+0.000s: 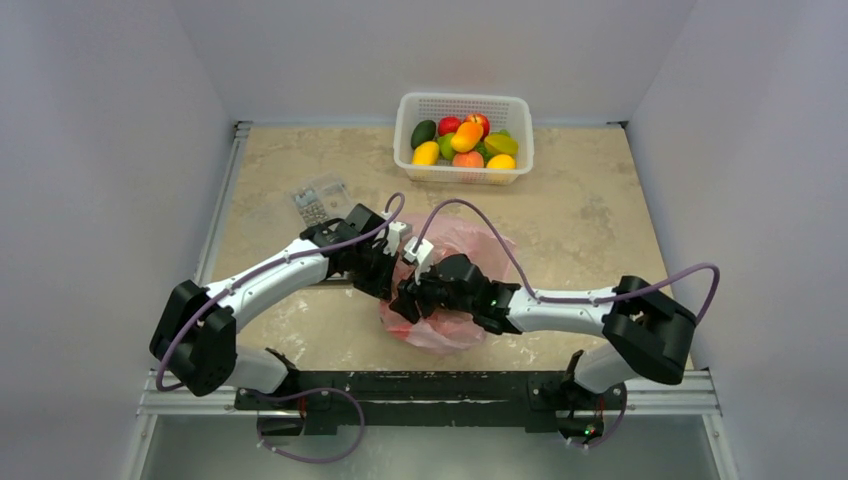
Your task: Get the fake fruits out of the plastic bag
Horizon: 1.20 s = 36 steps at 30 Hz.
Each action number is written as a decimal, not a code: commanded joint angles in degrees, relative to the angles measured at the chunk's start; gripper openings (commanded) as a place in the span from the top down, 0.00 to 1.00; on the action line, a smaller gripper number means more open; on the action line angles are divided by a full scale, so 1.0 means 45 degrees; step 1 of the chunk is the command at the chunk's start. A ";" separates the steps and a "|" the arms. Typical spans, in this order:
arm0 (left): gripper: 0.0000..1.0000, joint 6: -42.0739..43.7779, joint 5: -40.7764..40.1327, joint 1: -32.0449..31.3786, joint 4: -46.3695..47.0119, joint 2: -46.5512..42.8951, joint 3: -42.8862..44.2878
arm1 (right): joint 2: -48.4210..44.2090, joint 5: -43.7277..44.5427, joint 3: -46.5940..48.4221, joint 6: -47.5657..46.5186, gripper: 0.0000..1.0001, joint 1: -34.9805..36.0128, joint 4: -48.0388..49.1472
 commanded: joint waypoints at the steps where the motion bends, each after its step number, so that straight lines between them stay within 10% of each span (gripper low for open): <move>1: 1.00 0.0230 -0.0036 -0.0085 0.0201 -0.0238 0.0300 | 0.0230 0.1053 0.0442 -0.0298 0.54 0.0253 0.1211; 11: 1.00 0.0249 -0.0308 -0.0077 0.0162 -0.0406 0.0308 | -0.1400 0.1907 -0.0071 -0.0522 0.99 0.0256 0.0518; 36: 1.00 0.0404 -0.0396 -0.0077 0.0277 -0.0885 0.0107 | -0.1903 0.1665 0.0482 -0.0016 0.98 0.0259 -0.0130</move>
